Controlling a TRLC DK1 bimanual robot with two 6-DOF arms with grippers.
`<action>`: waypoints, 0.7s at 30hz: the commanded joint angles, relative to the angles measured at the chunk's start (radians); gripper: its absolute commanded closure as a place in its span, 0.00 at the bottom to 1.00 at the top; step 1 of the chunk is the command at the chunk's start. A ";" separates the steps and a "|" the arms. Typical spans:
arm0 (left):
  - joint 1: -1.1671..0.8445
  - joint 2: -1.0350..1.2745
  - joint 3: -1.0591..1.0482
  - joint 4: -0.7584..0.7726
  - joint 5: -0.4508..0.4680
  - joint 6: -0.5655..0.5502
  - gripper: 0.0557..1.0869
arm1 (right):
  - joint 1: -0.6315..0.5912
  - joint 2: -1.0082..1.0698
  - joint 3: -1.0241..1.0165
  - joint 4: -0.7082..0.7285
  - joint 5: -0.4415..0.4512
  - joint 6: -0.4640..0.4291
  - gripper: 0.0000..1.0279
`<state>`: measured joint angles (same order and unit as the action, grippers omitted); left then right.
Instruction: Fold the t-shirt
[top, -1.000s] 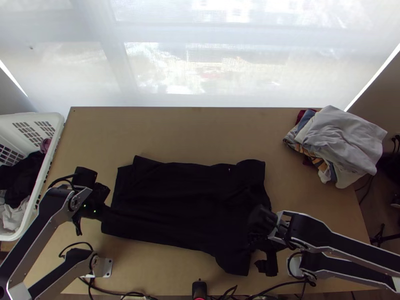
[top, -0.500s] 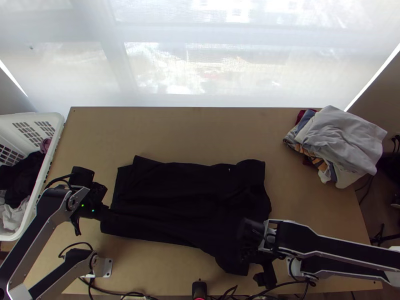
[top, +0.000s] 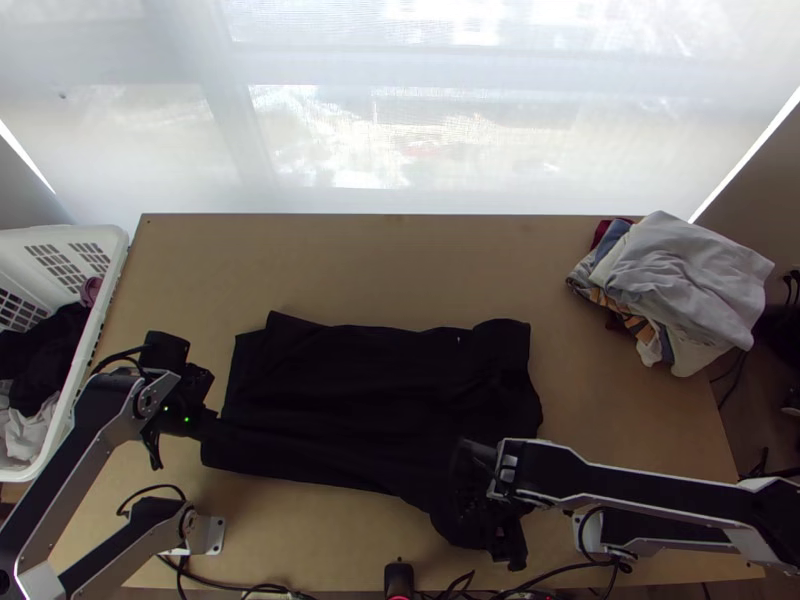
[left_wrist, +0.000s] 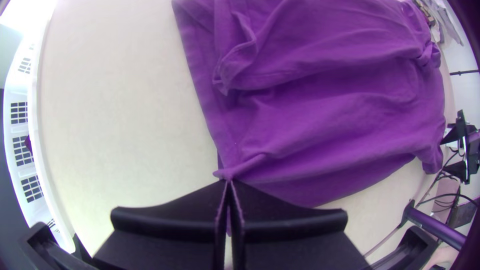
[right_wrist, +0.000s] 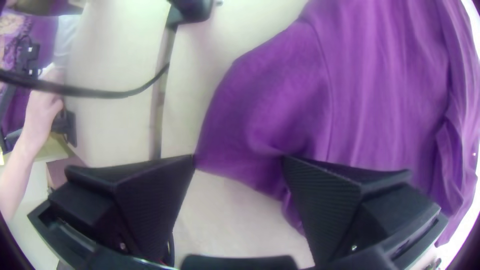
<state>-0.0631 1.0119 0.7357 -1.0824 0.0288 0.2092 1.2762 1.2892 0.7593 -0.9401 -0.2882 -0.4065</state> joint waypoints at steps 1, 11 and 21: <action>-0.010 0.022 0.008 0.004 0.000 -0.005 0.97 | -0.001 0.033 -0.021 0.103 0.029 0.052 0.55; -0.014 0.033 0.028 -0.004 0.000 -0.007 0.97 | -0.011 -0.002 -0.040 0.221 0.115 0.138 0.97; -0.003 0.010 0.062 -0.022 0.000 -0.008 0.97 | -0.225 -0.128 0.057 0.147 0.123 0.156 0.97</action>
<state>-0.0715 1.0344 0.7746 -1.0916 0.0288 0.2016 1.1828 1.2289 0.7559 -0.7506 -0.1783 -0.2611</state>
